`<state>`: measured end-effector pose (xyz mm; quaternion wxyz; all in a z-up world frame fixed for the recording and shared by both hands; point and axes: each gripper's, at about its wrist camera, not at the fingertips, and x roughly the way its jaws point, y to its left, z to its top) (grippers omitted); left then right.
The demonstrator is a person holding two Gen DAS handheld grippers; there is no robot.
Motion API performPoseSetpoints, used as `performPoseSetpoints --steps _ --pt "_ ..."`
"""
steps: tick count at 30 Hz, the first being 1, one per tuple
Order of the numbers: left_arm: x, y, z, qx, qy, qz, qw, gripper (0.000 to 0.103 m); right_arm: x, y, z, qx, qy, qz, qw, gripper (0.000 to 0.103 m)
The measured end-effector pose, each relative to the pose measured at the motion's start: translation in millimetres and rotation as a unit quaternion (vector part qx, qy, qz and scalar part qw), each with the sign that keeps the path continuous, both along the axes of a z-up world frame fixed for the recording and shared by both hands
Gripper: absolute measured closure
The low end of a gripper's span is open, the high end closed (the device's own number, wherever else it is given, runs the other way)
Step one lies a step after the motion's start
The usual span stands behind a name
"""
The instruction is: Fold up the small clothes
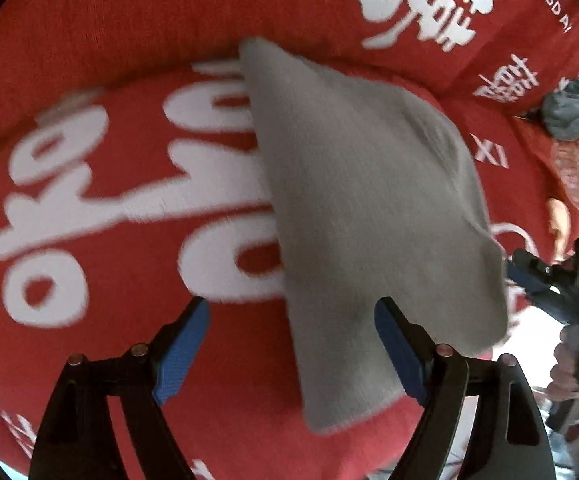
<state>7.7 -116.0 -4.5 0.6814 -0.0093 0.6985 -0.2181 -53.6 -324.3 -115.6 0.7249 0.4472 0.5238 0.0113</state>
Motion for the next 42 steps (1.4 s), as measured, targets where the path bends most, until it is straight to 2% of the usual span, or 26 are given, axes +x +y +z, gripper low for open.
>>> performPoseSetpoints --steps 1,4,7,8,9,10,15,16,17,18,19,20,24,27,31,33,37,42 --pt "-5 1 1 -0.009 0.007 -0.005 0.9999 0.018 -6 3 4 0.006 -0.002 0.003 1.0 0.06" --pt "-15 -4 5 -0.019 0.006 -0.025 0.9995 0.018 -17 11 14 0.012 -0.01 0.019 1.0 0.06" --pt "-27 -15 0 0.007 -0.001 -0.057 0.9983 0.018 -18 29 12 -0.005 -0.002 0.058 0.998 0.06" --pt "-29 -16 -3 0.011 0.003 -0.063 0.998 0.018 -18 36 8 -0.018 0.01 0.072 0.997 0.067" --pt "-27 -16 -5 0.009 0.01 -0.064 0.9979 0.018 -16 43 4 -0.027 0.026 0.089 0.995 0.084" --pt "-27 -16 -7 0.003 0.021 -0.062 0.9978 0.018 -18 45 1 -0.033 0.035 0.098 0.994 0.091" --pt "-33 -10 -23 -0.033 0.082 -0.048 0.9949 0.019 -16 51 -2 -0.025 0.036 0.094 0.995 0.093" --pt "-36 -9 -25 -0.038 0.087 -0.05 0.9942 0.025 -17 49 -5 -0.021 0.043 0.09 0.995 0.093" --pt "-38 -10 -26 -0.043 0.093 -0.056 0.9932 0.051 -17 49 -9 -0.019 0.051 0.087 0.995 0.093" --pt "-42 -14 -28 -0.04 0.1 -0.07 0.9917 0.073 -17 48 -13 -0.019 0.057 0.084 0.995 0.093" --pt "-44 -16 -27 -0.03 0.091 -0.079 0.9923 0.075 -16 49 -16 -0.02 0.062 0.082 0.994 0.093" --pt "-45 -15 -25 -0.03 0.081 -0.086 0.9925 0.086 -15 50 -16 -0.02 0.062 0.082 0.994 0.094" --pt "-44 -7 -11 -0.05 0.065 -0.089 0.9926 0.086 -13 55 3 -0.021 0.038 0.094 0.995 0.097" --pt "-46 0 -19 -0.042 0.073 -0.087 0.9926 0.086 -13 57 11 -0.03 0.034 0.105 0.993 0.097" --pt "-48 5 -35 -0.043 0.081 -0.065 0.9936 0.086 -11 59 -19 -0.068 0.082 0.117 0.987 0.097" --pt "-51 5 -35 -0.046 0.075 -0.066 0.9939 0.086 -8 60 -30 -0.073 0.08 0.124 0.986 0.098" --pt "-55 2 -31 -0.041 0.067 -0.077 0.994 0.086 -7 65 -28 -0.095 0.066 0.145 0.983 0.1" --pt "-57 1 -21 -0.037 0.062 -0.062 0.9955 0.086 -7 80 -21 -0.126 0.077 0.158 0.976 0.1"
